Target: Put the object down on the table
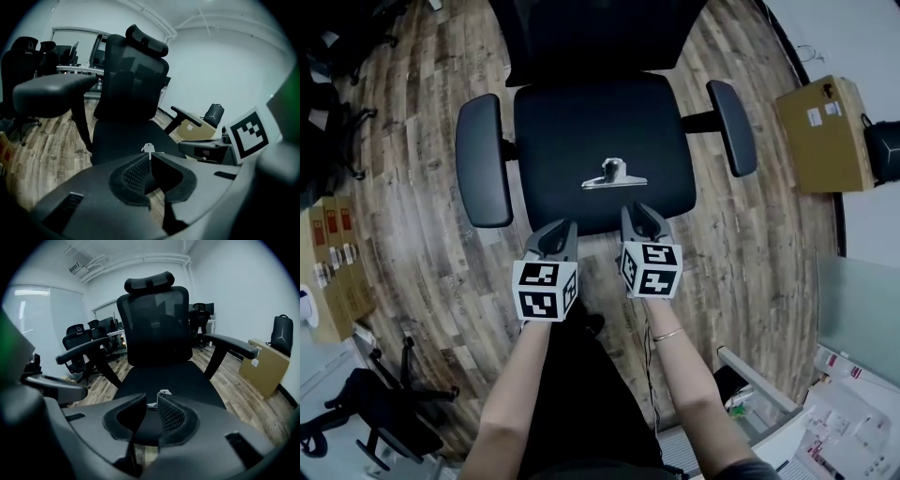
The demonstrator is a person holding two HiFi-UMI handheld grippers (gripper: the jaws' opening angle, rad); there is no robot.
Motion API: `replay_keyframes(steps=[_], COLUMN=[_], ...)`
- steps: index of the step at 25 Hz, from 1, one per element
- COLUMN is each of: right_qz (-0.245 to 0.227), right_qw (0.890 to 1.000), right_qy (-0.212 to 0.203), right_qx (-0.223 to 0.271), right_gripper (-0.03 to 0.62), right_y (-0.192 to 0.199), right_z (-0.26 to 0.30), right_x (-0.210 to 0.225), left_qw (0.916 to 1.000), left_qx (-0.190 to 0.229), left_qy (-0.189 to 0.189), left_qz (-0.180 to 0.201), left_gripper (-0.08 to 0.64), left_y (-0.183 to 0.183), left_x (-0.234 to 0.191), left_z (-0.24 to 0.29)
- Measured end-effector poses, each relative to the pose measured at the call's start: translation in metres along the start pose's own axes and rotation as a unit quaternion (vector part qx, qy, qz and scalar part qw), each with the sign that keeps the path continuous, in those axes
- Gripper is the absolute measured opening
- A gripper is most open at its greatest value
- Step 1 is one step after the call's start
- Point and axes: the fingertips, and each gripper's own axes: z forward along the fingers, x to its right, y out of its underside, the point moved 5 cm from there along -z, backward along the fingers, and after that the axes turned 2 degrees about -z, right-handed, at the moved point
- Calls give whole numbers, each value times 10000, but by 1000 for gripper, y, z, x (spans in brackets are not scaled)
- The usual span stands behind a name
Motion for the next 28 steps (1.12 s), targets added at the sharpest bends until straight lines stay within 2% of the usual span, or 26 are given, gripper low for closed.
replay_keyframes(steps=[3,12,15,20,28], right_qz=[-161,-12,-34,252,432], right_qw=[9998,9999,9999,9993,9976], right_qy=[-47,-67,-15,43,19], right_qx=[83,144,134,258,549], right_gripper=[72,21,6,5,3], right_y=[-6,-9,-6,-11,-16], right_z=[-23,-89,-112,-139,-180], right_x=[-7,-20,-22,-21,-33], left_qw=[10000,9989,9988,9985,9983], left_qx=[43,43,37,154,361], left_qy=[-5,16,28,69,111], left_qz=[67,459,497,520,453], left_gripper=[31,31,31,31,31], left_y=[-4,-9,-9,-22,-28], left_x=[5,17,23,31,41], left_z=[-11,-44,-56,-70,-98])
